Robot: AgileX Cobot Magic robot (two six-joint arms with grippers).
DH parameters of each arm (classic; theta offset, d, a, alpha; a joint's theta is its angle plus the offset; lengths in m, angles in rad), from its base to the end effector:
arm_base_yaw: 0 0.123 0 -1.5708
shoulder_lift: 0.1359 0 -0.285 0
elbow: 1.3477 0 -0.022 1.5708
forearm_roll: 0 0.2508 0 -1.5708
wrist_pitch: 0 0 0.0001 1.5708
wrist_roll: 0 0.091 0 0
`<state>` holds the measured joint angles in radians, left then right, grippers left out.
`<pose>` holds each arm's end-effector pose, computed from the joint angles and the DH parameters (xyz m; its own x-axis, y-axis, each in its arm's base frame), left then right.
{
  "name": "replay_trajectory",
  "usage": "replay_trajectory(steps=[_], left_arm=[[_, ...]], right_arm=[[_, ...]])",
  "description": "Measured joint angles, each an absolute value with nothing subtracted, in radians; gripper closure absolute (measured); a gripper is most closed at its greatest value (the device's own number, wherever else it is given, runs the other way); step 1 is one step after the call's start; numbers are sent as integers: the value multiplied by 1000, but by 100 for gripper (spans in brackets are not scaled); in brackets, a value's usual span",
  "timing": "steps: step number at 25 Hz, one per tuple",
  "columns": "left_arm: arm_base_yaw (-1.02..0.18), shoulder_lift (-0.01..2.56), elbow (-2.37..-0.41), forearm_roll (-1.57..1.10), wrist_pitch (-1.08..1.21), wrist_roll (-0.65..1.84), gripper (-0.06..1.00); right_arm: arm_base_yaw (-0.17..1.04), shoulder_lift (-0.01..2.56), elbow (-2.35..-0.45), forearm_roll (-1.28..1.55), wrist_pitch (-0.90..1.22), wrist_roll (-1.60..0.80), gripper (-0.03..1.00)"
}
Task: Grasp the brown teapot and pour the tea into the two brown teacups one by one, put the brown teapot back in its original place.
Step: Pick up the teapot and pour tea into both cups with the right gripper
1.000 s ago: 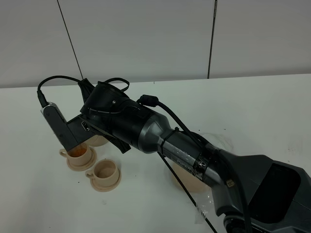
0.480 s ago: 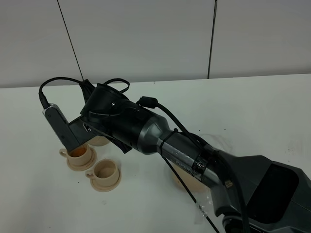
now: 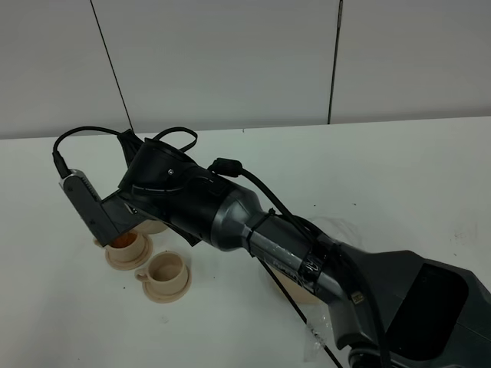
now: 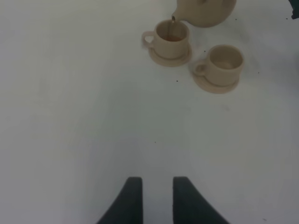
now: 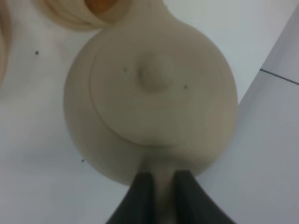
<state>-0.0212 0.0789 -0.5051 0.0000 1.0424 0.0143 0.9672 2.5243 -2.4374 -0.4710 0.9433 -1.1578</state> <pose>0.0077 -0.0002 0.2801 -0.5042 0.0250 -0.8632 0.0284 0.9995 0.0123 0.3436 0.4394 0.2114 0.5756 -0.7915 0.2055 -0.5143 -0.5458 -0.6615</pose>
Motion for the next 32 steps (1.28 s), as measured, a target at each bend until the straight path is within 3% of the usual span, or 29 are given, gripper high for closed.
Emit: replay_trajectory(steps=[32], left_arm=[[-21, 79, -505, 0, 1042, 14, 71]], right_arm=[[974, 2524, -2437, -501, 964, -1158, 87]])
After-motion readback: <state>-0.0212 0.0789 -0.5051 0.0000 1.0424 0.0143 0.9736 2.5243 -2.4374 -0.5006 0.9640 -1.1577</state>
